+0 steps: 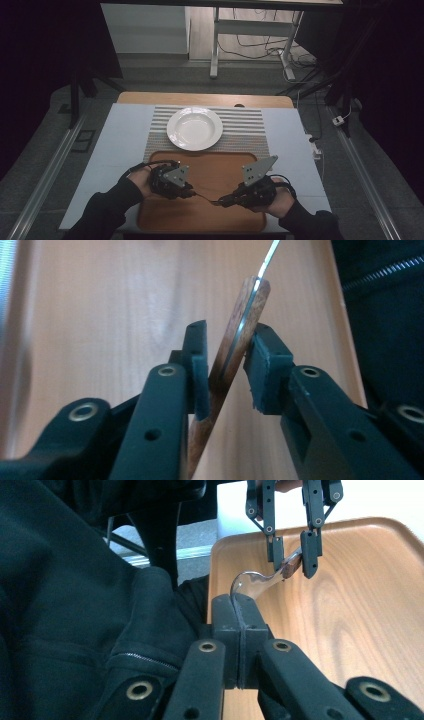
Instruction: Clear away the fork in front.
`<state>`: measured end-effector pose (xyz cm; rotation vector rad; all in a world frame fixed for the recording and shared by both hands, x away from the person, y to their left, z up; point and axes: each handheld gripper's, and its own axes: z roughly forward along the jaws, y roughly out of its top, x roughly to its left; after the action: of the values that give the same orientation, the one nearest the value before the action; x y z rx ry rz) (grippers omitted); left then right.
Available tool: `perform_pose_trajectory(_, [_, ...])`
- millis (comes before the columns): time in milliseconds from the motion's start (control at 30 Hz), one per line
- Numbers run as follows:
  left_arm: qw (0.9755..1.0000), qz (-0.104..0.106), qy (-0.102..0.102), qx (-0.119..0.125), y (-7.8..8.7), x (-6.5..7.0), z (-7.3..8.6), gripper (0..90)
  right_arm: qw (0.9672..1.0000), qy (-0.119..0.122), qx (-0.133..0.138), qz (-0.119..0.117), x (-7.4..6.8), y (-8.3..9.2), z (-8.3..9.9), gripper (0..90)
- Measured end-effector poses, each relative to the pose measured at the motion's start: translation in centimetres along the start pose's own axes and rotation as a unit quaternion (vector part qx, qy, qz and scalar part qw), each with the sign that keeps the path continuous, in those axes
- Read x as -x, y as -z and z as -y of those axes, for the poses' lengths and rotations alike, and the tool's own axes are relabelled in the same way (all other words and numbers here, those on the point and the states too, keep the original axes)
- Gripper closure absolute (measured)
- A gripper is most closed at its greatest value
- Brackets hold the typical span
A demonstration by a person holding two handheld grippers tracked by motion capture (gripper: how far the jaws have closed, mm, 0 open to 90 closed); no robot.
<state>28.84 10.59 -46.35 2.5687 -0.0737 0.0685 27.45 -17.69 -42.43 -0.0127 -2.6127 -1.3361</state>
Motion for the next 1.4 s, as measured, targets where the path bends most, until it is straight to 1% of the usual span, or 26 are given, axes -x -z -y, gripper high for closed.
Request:
perform_pose_trajectory(33, [1.0000,0.000,0.000,0.000,0.0,0.0,0.0,73.1,1.0000,0.000,0.000,0.000,0.0,0.0,0.0,89.7])
perform_pose_trajectory(133, [0.9996,0.025,-0.015,-0.007,-0.2,0.1,0.0,75.1,1.0000,0.003,-0.003,-0.001,0.1,0.1,0.1,88.5])
perform_pose_trajectory(300, [0.9988,0.045,-0.018,-0.010,-0.3,0.4,0.0,79.5,0.9998,-0.005,0.012,0.018,0.6,0.5,0.6,83.4])
perform_pose_trajectory(367, [0.9988,0.048,0.000,-0.004,-0.4,0.5,0.0,79.9,0.9994,-0.011,0.017,0.030,0.8,0.7,0.7,81.1])
perform_pose_trajectory(400, [0.9988,0.048,0.011,-0.003,-0.3,0.5,0.1,80.0,0.9987,-0.019,0.021,0.043,0.9,0.8,0.9,78.5])
perform_pose_trajectory(467, [0.9987,0.048,0.017,-0.003,-0.2,0.4,0.2,80.0,0.9976,-0.024,0.025,0.060,1.0,0.9,1.0,73.0])
perform_pose_trajectory(500, [0.9986,0.048,0.024,-0.004,-0.1,0.4,0.3,80.0,0.9976,-0.024,0.025,0.060,1.0,0.9,1.0,73.0])
perform_pose_trajectory(567, [0.9980,0.045,0.043,0.000,0.0,0.5,0.5,80.0,0.9950,-0.038,0.035,0.086,1.2,1.1,1.2,64.9])
perform_pose_trajectory(600, [0.9979,0.041,0.050,-0.001,0.0,0.5,0.7,80.0,0.9950,-0.038,0.035,0.086,1.2,1.1,1.2,64.9])
perform_pose_trajectory(633, [0.9974,0.035,0.062,-0.004,0.1,0.6,0.8,80.0,0.9921,-0.050,0.042,0.107,1.4,1.4,1.4,59.9])
perform_pose_trajectory(700, [0.9960,0.029,0.084,-0.006,0.3,0.6,1.1,80.0,0.9890,-0.053,0.038,0.133,1.3,1.5,1.5,54.9])
perform_pose_trajectory(733, [0.9950,0.027,0.096,-0.007,0.3,0.6,1.3,80.0,0.9890,-0.053,0.038,0.133,1.3,1.5,1.5,54.9])
perform_pose_trajectory(767, [0.9936,0.026,0.110,-0.010,0.4,0.6,1.6,79.9,0.9851,-0.058,0.037,0.158,1.3,1.7,1.8,49.8])
perform_pose_trajectory(800, [0.9926,0.022,0.119,-0.011,0.5,0.6,1.7,79.9,0.9836,-0.060,0.036,0.166,1.2,1.7,1.9,47.3])
perform_pose_trajectory(833, [0.9912,0.019,0.131,-0.013,0.6,0.6,1.9,79.9,0.9836,-0.060,0.036,0.166,1.2,1.7,1.9,47.3])
perform_pose_trajectory(867, [0.9901,0.016,0.138,-0.016,0.6,0.6,2.1,79.9,0.9802,-0.066,0.035,0.183,1.1,1.8,2.1,42.8])
perform_pose_trajectory(900, [0.9891,0.011,0.146,-0.017,0.7,0.6,2.3,79.9,0.9802,-0.066,0.035,0.183,1.1,1.8,2.1,42.8])
perform_pose_trajectory(967, [0.9859,0.006,0.166,-0.017,0.8,0.6,2.8,79.9,0.9771,-0.073,0.028,0.198,1.0,1.8,2.4,37.3])
perform_pose_trajectory(1033, [0.9817,0.000,0.189,-0.018,0.9,0.6,3.2,79.9,0.9734,-0.081,0.022,0.213,0.8,1.7,2.7,31.9])
perform_pose_trajectory(1133, [0.9738,-0.009,0.226,-0.023,1.0,0.6,3.7,79.9,0.9670,-0.094,0.010,0.237,0.6,1.6,3.0,22.5])
perform_pose_trajectory(1167, [0.9698,-0.011,0.242,-0.027,1.1,0.7,3.9,79.9,0.9643,-0.098,0.008,0.246,0.5,1.6,3.0,19.1])
perform_pose_trajectory(1233, [0.9625,-0.017,0.269,-0.032,1.1,0.8,4.2,79.9,0.9551,-0.121,0.006,0.270,0.2,1.7,3.2,15.5])
perform_pose_trajectory(1267, [0.9597,-0.018,0.278,-0.035,1.1,0.8,4.3,79.9,0.9517,-0.132,0.006,0.277,0.1,1.7,3.4,14.0])
perform_pose_trajectory(1300, [0.9559,-0.021,0.290,-0.040,1.1,0.9,4.6,79.9,0.9488,-0.138,0.005,0.284,0.0,1.7,3.5,12.3])
perform_pose_trajectory(1333, [0.9522,-0.022,0.302,-0.040,1.0,1.0,4.7,79.9,0.9441,-0.144,0.007,0.296,-0.2,1.8,3.6,10.6])
perform_pose_trajectory(1400, [0.9443,-0.026,0.326,-0.042,1.0,1.0,5.0,79.9,0.9397,-0.149,0.003,0.308,-0.6,1.8,3.9,8.1])
